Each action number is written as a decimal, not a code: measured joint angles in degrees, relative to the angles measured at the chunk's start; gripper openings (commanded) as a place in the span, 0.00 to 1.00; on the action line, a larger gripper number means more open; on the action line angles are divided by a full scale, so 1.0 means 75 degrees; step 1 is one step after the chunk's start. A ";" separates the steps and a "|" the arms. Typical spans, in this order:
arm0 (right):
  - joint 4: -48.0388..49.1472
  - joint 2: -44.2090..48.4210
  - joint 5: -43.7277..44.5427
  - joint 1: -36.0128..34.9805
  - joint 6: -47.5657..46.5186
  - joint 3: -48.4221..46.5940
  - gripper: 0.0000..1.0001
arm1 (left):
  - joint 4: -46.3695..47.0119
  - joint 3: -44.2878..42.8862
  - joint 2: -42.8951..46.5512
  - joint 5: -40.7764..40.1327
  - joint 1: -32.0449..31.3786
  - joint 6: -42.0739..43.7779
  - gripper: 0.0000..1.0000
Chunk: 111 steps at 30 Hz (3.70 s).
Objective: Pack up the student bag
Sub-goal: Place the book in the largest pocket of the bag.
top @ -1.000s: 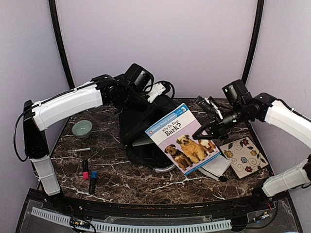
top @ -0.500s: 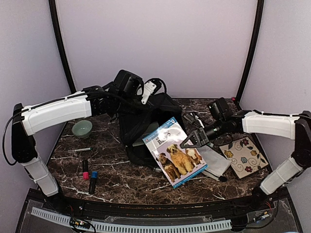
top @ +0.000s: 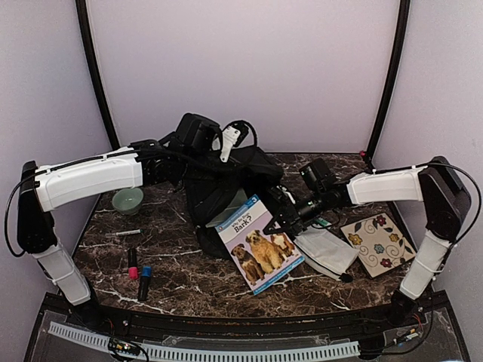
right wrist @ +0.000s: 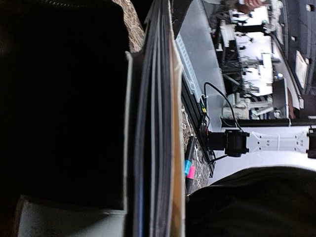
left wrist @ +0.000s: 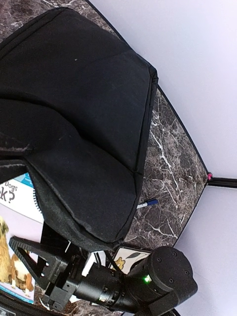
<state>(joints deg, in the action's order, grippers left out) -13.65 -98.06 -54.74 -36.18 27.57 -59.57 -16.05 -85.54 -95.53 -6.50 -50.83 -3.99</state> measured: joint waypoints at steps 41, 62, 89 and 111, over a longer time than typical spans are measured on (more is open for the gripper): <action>0.3471 -0.2136 0.0178 -0.0376 0.2987 -0.1113 0.00 | 0.0052 0.0557 0.0455 0.0405 -0.0571 0.0079 0.00; 0.1480 -0.1853 0.3322 -0.0766 0.0396 -0.1489 0.63 | 0.0157 0.1157 0.1011 0.0341 -0.0632 0.0117 0.00; 0.0895 -0.0178 0.3203 -0.0970 -0.1090 0.0035 0.41 | 0.0679 0.1443 0.1253 0.0119 -0.0761 0.0169 0.00; 0.0391 0.0297 0.4109 -0.1300 -0.1649 0.0175 0.77 | 0.0935 0.1463 0.1253 -0.0064 -0.0644 -0.0111 0.00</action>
<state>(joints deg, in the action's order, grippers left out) -10.72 -95.83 -23.92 -45.93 15.20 -58.26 -9.04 -74.56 -86.13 -6.98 -55.66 -4.82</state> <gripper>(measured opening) 0.768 0.034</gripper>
